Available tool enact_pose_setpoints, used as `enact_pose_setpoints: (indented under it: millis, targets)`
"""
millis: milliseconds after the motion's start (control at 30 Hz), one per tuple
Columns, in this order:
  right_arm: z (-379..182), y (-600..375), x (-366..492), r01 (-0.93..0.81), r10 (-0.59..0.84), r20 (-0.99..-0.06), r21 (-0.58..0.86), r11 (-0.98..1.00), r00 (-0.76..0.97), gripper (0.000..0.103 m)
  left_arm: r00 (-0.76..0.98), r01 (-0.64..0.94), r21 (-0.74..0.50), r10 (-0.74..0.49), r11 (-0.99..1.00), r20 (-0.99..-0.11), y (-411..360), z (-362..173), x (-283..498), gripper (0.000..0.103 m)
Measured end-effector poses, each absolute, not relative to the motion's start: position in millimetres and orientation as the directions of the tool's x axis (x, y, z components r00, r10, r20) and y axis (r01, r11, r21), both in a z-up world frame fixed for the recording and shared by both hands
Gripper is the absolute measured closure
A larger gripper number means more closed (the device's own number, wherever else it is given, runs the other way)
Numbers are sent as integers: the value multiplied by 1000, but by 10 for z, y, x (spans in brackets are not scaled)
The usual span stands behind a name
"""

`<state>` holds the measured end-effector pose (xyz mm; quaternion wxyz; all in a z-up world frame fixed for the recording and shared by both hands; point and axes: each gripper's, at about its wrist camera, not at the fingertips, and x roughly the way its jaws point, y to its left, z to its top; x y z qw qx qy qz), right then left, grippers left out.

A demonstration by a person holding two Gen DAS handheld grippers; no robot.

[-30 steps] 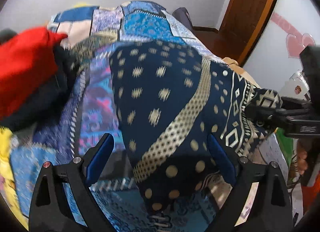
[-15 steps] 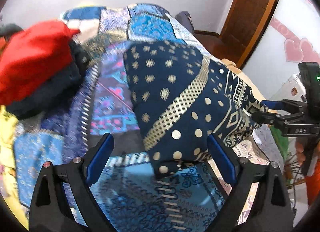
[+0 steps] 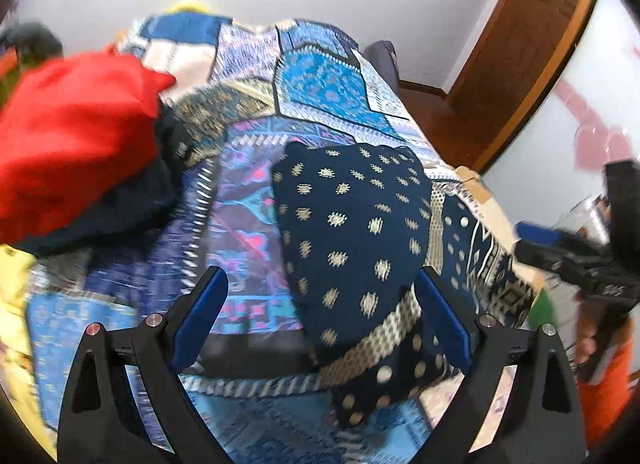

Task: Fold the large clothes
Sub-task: 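Grasp the folded jacket bundle with both grippers and lift it off the bed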

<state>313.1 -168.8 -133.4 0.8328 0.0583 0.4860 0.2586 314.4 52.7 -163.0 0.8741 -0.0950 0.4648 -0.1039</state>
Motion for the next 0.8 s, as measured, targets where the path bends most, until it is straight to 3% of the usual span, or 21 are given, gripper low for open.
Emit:
enact_pose_setpoints:
  millis: [267,333,667,800]
  targets:
    - [-2023,-1868,3536,-218,557,-799,516,829,228,26,440,-16,-540,-480,841,-759,657,-2112,3555,8]
    - [-2142,-1921,3583,-184,598,-780,570,801,186,18,423,-23,-588,-525,809,-739,685,-2213,3618,7]
    - [-2375,-1841,3803,-138,730,-678,718,682,81,15,314,-55,-701,-654,711,-688,599,-2502,3915,4]
    - [-2352,-1745,3826,-170,749,-660,733,658,53,18,294,-77,-731,-686,678,-666,585,-2555,3942,6]
